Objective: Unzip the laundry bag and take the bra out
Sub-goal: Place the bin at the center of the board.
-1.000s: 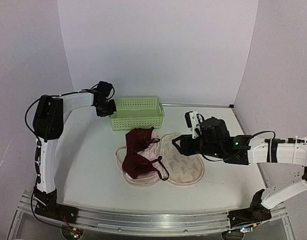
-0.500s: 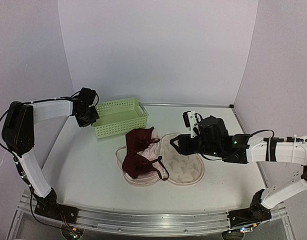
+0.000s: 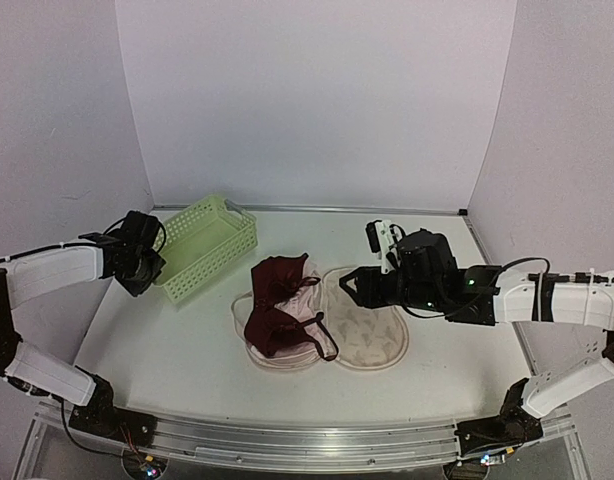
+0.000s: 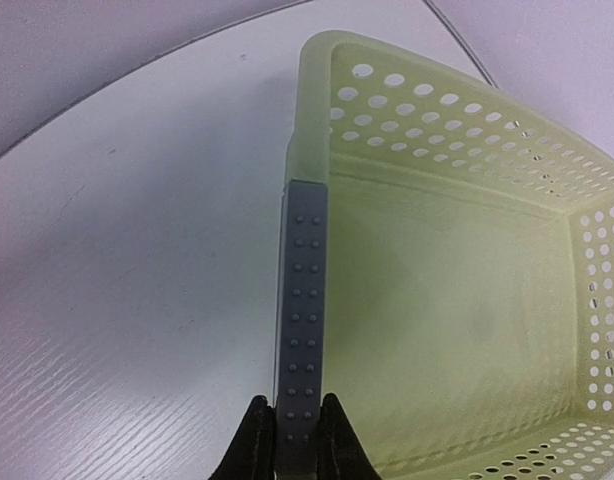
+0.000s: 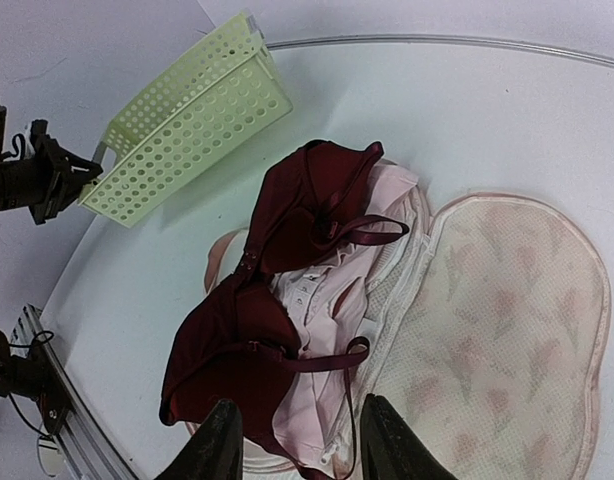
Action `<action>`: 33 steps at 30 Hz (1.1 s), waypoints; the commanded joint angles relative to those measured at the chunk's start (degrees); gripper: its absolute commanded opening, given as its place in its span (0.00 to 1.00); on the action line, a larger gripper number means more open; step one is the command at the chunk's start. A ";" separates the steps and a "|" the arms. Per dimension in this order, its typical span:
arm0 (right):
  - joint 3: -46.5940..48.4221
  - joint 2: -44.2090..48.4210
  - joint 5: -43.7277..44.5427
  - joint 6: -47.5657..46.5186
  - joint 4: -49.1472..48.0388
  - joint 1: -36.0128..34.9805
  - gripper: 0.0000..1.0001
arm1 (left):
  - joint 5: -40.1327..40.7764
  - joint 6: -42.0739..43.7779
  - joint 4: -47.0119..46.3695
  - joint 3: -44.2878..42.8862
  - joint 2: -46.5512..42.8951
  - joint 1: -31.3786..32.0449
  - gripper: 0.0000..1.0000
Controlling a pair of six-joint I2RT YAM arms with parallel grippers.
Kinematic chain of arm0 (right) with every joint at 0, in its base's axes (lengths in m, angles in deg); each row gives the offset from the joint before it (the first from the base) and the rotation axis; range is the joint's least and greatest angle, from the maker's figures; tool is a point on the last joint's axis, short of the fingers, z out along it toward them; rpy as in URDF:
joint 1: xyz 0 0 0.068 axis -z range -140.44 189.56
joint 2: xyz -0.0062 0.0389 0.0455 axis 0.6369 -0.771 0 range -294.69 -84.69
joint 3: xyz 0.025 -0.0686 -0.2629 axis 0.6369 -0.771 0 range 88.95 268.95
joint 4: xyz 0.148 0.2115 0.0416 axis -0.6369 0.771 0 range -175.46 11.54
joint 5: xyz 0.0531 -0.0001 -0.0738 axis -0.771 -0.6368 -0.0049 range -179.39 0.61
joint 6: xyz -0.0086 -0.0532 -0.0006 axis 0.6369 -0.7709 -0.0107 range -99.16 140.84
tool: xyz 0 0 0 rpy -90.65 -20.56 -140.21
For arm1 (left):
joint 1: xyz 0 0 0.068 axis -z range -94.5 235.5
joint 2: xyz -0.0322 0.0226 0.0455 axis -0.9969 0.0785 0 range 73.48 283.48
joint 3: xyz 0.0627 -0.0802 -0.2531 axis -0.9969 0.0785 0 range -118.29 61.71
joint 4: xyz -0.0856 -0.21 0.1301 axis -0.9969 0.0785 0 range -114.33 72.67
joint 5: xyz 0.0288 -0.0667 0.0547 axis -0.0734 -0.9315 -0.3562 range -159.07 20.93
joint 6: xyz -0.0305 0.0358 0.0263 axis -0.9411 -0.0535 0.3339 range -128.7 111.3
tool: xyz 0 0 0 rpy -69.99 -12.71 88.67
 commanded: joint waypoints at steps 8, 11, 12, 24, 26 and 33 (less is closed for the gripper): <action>1.36 3.04 2.29 2.01 0.86 0.01 0.41 | 4.70 -15.84 7.53 2.02 -3.28 -0.19 0.00; 1.24 3.23 2.78 2.23 0.86 0.06 0.41 | 3.39 -16.66 8.18 1.98 -1.03 -0.16 0.00; 1.24 3.24 2.90 2.20 0.86 0.01 0.41 | 2.69 -16.77 8.19 1.94 -0.14 -0.19 0.00; 1.20 3.04 3.85 1.72 2.70 0.07 0.41 | -4.56 -15.37 8.00 -0.09 8.87 0.13 0.00; 0.95 3.06 4.08 1.65 2.67 0.07 0.41 | -5.12 -14.70 8.06 -0.40 8.39 0.30 0.00; 0.45 3.23 4.67 1.51 2.58 0.10 0.41 | -7.39 -11.12 8.23 -2.35 5.26 0.77 0.15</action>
